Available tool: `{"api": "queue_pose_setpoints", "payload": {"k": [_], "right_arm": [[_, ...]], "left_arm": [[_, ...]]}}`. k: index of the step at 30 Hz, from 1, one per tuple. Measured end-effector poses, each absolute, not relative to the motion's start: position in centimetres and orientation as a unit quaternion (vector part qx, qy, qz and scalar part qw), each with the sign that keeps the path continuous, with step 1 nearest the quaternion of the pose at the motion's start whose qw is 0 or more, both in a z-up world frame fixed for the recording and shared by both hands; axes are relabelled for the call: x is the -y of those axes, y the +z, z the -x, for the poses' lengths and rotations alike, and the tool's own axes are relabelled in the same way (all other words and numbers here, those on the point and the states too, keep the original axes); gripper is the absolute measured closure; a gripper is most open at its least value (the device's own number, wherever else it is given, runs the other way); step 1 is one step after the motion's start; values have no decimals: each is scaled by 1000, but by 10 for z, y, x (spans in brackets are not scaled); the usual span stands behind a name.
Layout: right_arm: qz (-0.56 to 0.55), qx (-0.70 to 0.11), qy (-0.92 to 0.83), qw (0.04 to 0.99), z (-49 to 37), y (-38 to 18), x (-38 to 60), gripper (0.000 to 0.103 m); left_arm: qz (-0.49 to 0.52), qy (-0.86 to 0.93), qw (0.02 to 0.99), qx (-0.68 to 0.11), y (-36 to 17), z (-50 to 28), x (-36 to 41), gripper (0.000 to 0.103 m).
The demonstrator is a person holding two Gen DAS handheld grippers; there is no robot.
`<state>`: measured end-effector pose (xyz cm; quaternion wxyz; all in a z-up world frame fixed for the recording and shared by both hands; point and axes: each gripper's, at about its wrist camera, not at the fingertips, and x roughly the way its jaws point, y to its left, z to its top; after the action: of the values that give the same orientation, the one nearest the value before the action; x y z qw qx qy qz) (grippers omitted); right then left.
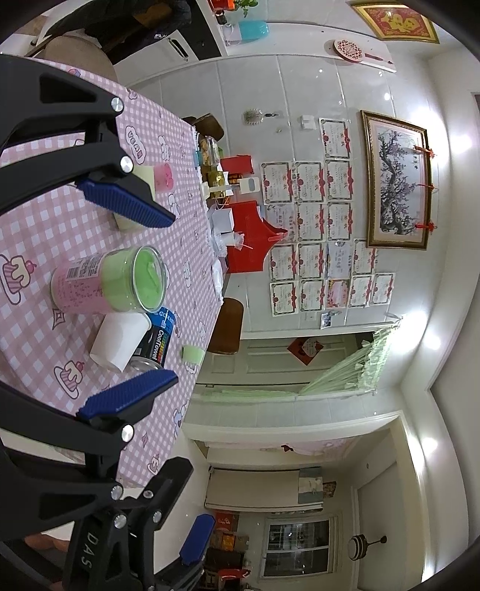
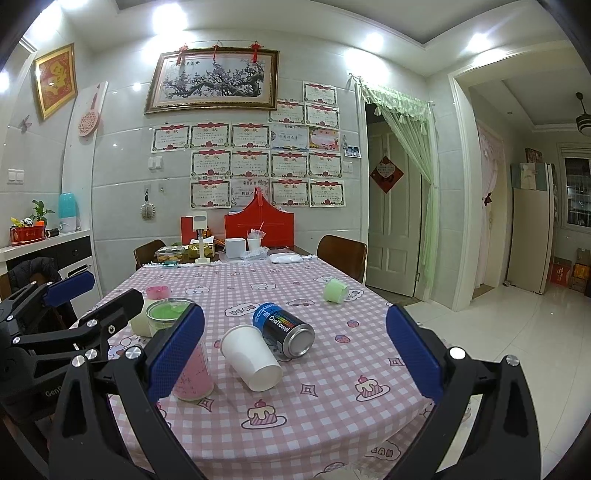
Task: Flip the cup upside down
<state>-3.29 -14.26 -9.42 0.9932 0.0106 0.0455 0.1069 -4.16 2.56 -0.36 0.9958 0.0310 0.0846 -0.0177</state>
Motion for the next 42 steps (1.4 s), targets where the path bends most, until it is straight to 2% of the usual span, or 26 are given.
{"api": "queue_pose_setpoints", "payload": {"k": [42], "right_arm": [[-13, -48, 105, 993, 33, -97, 145, 8]], "left_arm": [[-33, -13, 996, -84, -7, 43, -31, 25]]}}
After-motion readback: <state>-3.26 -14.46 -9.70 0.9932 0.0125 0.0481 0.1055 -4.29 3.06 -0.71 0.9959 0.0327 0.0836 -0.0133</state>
